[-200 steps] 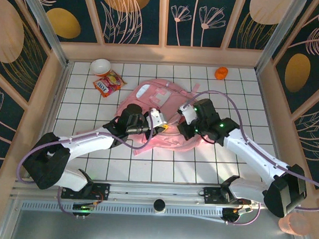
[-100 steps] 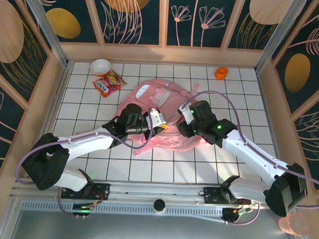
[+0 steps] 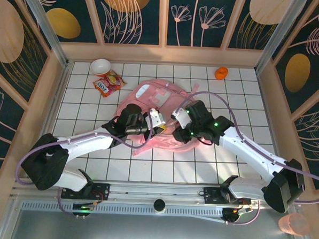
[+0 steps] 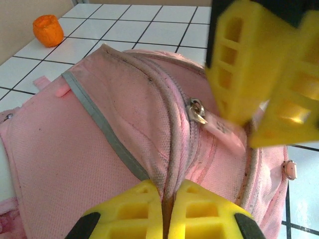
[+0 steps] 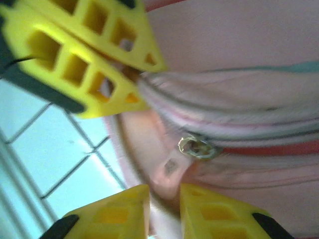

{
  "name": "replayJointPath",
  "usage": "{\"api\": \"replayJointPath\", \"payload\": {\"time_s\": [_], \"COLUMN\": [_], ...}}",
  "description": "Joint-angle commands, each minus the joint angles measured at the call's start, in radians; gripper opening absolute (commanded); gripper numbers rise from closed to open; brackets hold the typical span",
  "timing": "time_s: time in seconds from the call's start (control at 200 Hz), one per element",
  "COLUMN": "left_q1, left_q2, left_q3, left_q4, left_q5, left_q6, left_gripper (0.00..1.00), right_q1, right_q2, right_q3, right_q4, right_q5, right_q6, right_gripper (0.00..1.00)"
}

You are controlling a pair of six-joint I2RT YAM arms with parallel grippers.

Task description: Pack the student bag

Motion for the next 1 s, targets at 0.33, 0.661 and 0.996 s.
{"api": "replayJointPath", "payload": {"time_s": [0.33, 0.661, 0.996], "left_q1": [0.016, 0.016, 0.016], "left_q2": [-0.044, -0.021, -0.011], "left_q3": [0.015, 0.021, 0.041], "left_q4": [0.138, 0.205, 0.191], "left_q5": [0.000, 0.035, 0.047], "left_q6": [-0.084, -0.249, -0.225], "left_gripper": [0.00, 0.00, 0.00], "right_q1": [-0.124, 0.083, 0.151], "right_q2": [-0.032, -0.025, 0.067], "right_q3": [0.089, 0.120, 0.179], "right_q4": [-0.121, -0.092, -0.048], "right_q5": [0.011, 0.339, 0.366], "right_q6": [0.291, 0.762, 0.832], "right_gripper": [0.44, 0.45, 0.46]}}
